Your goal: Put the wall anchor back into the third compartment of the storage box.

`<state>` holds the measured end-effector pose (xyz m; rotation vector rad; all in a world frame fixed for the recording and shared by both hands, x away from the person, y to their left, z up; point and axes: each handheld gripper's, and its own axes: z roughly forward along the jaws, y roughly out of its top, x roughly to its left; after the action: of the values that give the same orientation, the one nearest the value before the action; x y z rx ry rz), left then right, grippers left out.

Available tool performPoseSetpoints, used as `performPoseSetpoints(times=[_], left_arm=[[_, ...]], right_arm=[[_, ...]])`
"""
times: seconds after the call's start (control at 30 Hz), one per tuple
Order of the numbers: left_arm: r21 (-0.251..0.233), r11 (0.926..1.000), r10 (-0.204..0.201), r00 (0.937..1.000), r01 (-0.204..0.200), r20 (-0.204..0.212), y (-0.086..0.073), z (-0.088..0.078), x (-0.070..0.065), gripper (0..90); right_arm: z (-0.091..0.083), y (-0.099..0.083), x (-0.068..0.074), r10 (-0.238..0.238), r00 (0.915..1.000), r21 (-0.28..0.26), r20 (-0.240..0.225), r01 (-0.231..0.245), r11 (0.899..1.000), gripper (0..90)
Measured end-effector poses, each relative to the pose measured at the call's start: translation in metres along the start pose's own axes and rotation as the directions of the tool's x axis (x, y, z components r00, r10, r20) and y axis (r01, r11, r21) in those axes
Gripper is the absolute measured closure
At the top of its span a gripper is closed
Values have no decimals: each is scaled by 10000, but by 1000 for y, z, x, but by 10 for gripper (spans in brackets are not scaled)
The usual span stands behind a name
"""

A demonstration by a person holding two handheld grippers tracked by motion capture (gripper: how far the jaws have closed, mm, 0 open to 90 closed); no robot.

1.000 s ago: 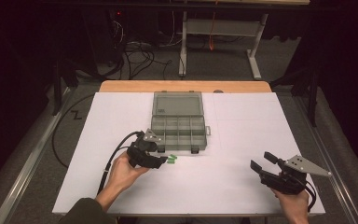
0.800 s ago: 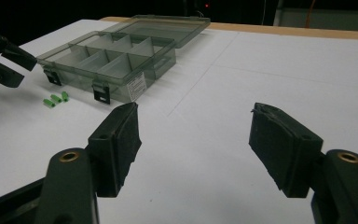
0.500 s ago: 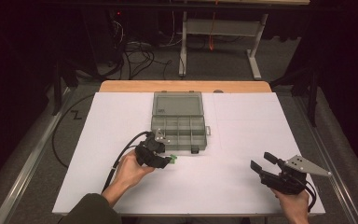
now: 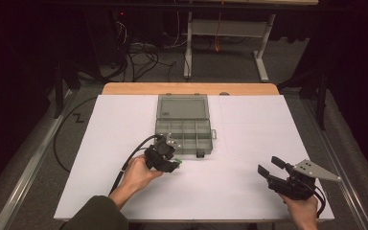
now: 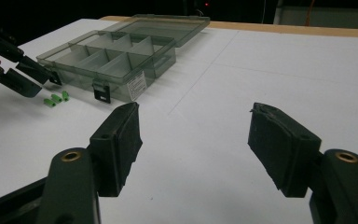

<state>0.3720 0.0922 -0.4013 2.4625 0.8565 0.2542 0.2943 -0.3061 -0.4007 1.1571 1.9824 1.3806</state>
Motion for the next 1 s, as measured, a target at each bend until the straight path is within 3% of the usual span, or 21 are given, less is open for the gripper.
performPoseSetpoints(times=[1.0], left_arm=[[873,9953,386,9985,-419,392,4,17,-2,728]], right_arm=[[0,0,0,80,9999,90,-80,-79,9999,363]])
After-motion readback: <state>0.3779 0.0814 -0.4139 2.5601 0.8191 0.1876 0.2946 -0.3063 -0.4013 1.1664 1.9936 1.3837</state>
